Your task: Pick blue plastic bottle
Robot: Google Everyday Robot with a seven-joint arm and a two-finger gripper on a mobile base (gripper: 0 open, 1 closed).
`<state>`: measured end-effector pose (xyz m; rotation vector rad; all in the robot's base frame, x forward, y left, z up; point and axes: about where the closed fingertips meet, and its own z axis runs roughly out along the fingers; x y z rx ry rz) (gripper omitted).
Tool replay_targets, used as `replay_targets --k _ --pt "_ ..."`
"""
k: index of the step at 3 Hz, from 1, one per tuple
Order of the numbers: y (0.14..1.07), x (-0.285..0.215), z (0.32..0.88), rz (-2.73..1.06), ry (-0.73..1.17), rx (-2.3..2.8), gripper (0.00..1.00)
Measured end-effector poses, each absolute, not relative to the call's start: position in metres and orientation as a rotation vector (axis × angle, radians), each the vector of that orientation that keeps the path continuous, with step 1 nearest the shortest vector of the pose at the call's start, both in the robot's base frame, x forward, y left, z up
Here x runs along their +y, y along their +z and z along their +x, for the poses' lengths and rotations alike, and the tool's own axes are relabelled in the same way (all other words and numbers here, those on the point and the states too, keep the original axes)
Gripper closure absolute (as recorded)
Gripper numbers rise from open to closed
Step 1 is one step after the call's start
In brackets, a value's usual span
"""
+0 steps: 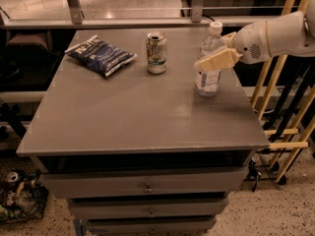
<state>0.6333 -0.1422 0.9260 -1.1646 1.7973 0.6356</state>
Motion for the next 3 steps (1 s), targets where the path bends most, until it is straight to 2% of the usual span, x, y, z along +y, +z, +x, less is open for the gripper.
replay_targets --k 2,3 --pt "0.979 -0.139 0.623 -1.219 0.605 1.71 0.88" --pt "1.003 -0.135 0.614 -1.258 0.598 1.683 1.0"
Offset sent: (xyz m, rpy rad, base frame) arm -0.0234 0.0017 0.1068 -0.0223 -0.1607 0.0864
